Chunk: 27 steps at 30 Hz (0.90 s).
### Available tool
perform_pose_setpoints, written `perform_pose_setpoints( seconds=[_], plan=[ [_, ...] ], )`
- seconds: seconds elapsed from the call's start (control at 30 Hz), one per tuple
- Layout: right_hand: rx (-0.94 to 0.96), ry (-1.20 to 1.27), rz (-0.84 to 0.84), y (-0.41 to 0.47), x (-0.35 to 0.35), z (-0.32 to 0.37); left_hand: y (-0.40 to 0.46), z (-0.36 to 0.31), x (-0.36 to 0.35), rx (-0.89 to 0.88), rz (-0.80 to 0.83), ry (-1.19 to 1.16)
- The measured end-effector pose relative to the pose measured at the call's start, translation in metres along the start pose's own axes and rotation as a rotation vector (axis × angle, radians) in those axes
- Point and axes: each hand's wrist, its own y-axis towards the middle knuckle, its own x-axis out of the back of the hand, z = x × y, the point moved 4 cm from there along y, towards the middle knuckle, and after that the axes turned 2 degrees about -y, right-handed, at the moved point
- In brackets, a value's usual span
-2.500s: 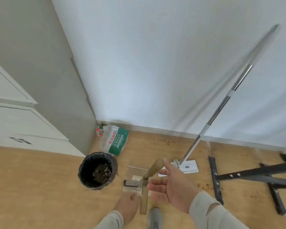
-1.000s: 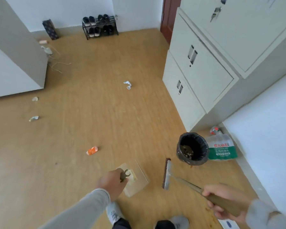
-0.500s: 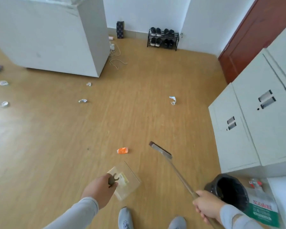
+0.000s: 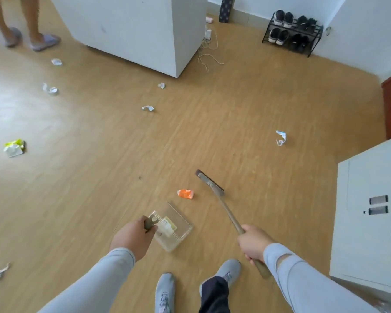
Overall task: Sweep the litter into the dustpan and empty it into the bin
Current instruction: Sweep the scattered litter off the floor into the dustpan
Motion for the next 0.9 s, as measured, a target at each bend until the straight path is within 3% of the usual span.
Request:
perform_pose_setpoints(
  seconds=[0.17, 0.27, 0.37, 0.5, 0.63, 0.8, 0.9],
  plan=[
    [0.060, -0.360, -0.010, 0.043, -0.023, 0.043, 0.025, 0.007, 0.009, 0.041, -0.012, 0.036],
    [0.075, -0.537, 0.087, 0.034, -0.035, 0.038, 0.025, 0.012, 0.009, 0.049, -0.014, 0.024],
    [0.083, -0.624, 0.205, 0.009, -0.003, 0.021, 0.020, 0.006, 0.009, 0.038, -0.014, 0.001],
    [0.064, -0.399, 0.231, -0.037, 0.073, -0.024, 0.016, -0.019, 0.019, -0.008, -0.008, 0.015],
    [0.122, -0.364, -0.008, -0.073, 0.129, -0.057, 0.020, -0.064, 0.038, -0.059, -0.022, 0.014],
    [0.086, -0.519, -0.199, -0.065, 0.173, -0.098, 0.031, -0.140, 0.062, -0.118, -0.059, 0.010],
    [-0.071, 0.031, -0.078, -0.048, 0.199, -0.118, 0.042, -0.191, 0.073, -0.162, -0.073, -0.009]
  ],
)
